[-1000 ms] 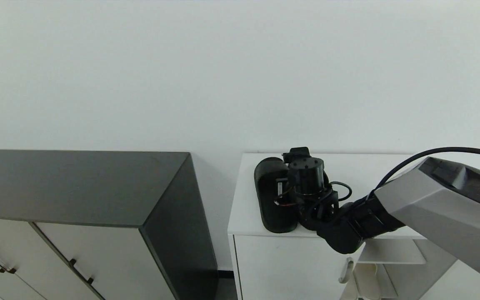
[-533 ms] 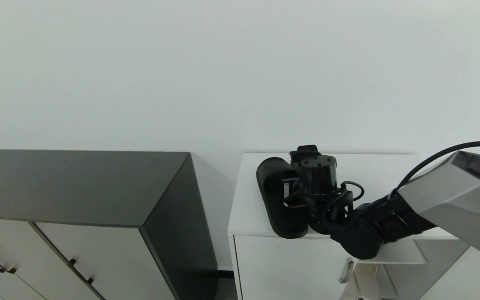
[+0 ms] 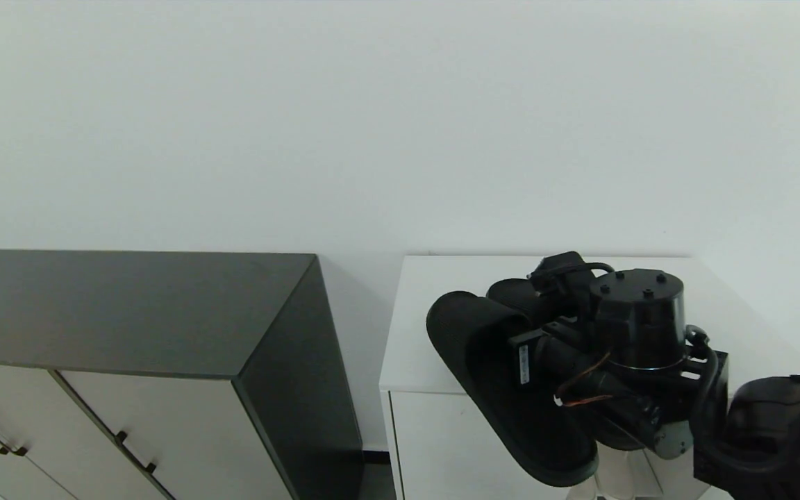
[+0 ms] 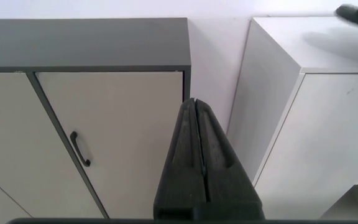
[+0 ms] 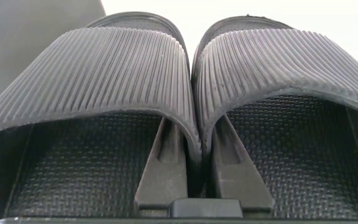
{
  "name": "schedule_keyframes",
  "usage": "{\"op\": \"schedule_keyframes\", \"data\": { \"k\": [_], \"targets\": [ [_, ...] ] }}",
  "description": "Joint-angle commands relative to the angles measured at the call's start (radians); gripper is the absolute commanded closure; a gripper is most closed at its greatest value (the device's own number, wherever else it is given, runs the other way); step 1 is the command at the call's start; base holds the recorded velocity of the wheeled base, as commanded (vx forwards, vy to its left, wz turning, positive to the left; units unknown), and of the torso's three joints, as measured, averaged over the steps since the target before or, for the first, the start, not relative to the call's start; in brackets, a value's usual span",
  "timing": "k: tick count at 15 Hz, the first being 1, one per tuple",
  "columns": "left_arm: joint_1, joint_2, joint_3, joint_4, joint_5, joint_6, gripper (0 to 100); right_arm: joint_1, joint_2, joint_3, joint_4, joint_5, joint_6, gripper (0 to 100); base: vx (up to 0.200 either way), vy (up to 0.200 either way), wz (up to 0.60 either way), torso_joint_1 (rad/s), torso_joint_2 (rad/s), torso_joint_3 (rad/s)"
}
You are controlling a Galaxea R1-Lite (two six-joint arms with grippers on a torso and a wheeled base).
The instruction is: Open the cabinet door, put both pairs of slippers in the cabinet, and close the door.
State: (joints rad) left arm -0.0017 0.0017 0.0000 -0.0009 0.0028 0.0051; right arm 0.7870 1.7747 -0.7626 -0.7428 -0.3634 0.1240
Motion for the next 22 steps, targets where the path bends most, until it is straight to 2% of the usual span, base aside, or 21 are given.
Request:
{"op": "schedule_keyframes", "data": {
  "k": [1,10,19,22],
  "targets": [
    [0.000,0.000,0.000,-0.001,0.000,-0.001,100,0.020,-0.054,0.017,0.003,0.001,0.000,100,0.000,0.000,0.00,0.000,0.00,0.000],
    [0.000,0.000,0.000,-0.001,-0.001,-0.002,100,0.026,-0.037,0.048,0.002,-0.002,-0.001,100,0.000,0.000,0.00,0.000,0.00,0.000],
    [0.000,0.000,0.000,-0.001,-0.001,-0.005,100,0.023,-0.040,0.086,-0.001,0.001,-0.041,100,-0.200,0.000,0.00,0.001,0.00,0.002],
    [0.000,0.000,0.000,-0.001,-0.001,-0.005,100,0.021,-0.040,0.095,-0.001,0.004,-0.044,100,0.000,0.000,0.00,0.000,0.00,0.000]
  ]
}}
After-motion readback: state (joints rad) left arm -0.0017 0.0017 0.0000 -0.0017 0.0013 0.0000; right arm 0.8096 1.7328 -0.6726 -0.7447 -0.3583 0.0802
